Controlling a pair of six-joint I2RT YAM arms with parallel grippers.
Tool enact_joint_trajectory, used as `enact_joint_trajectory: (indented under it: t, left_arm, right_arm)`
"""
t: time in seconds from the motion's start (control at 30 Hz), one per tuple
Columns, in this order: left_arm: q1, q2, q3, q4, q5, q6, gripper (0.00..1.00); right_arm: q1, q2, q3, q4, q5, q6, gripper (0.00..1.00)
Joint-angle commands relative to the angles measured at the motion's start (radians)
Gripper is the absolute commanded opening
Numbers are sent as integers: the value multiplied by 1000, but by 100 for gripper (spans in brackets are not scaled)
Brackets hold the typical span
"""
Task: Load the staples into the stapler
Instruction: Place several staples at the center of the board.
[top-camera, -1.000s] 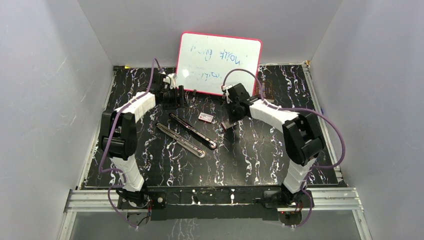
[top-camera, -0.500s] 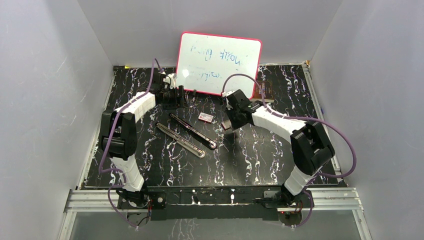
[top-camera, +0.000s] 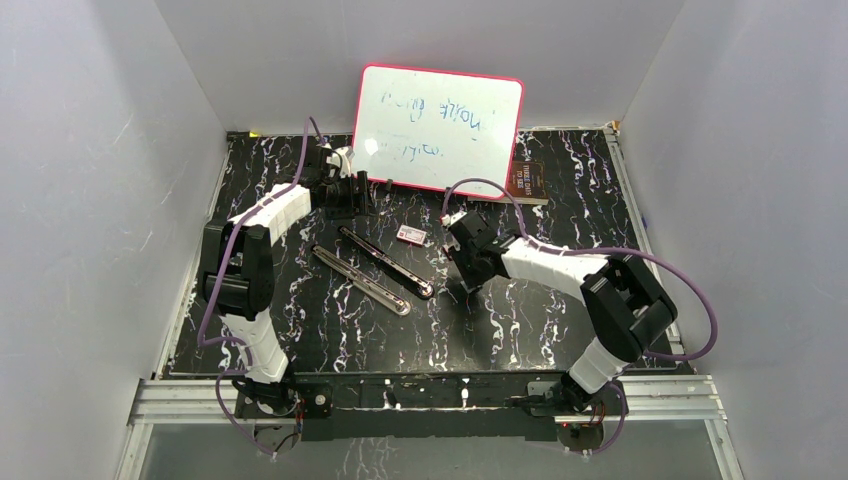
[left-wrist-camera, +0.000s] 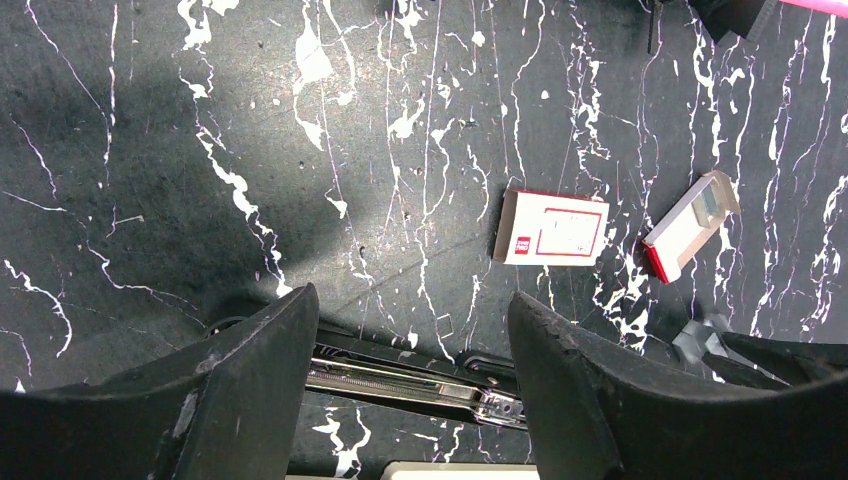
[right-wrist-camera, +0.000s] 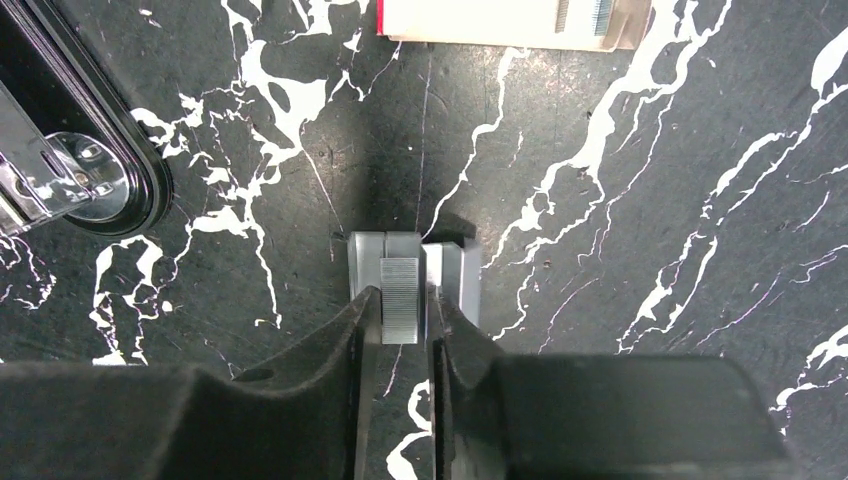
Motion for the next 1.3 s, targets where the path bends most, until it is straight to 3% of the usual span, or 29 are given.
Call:
enact_joint_trajectory:
  t: [0.0, 0.4, 0.8, 1.27]
  left_arm:
    - [4, -29, 4, -12, 23, 6, 68]
    - [3, -27, 6, -12, 25, 5, 68]
    - [4, -31, 5, -12, 23, 7, 68]
    - [-11, -111, -71, 69, 43, -15, 68]
  right_arm:
    - [9, -33, -12, 40, -6, 15, 33]
    - [9, -97, -5, 47, -12, 33, 38]
    - [-46, -114, -22, 17, 147, 88, 37]
    - [-189, -199, -117, 107, 25, 136, 39]
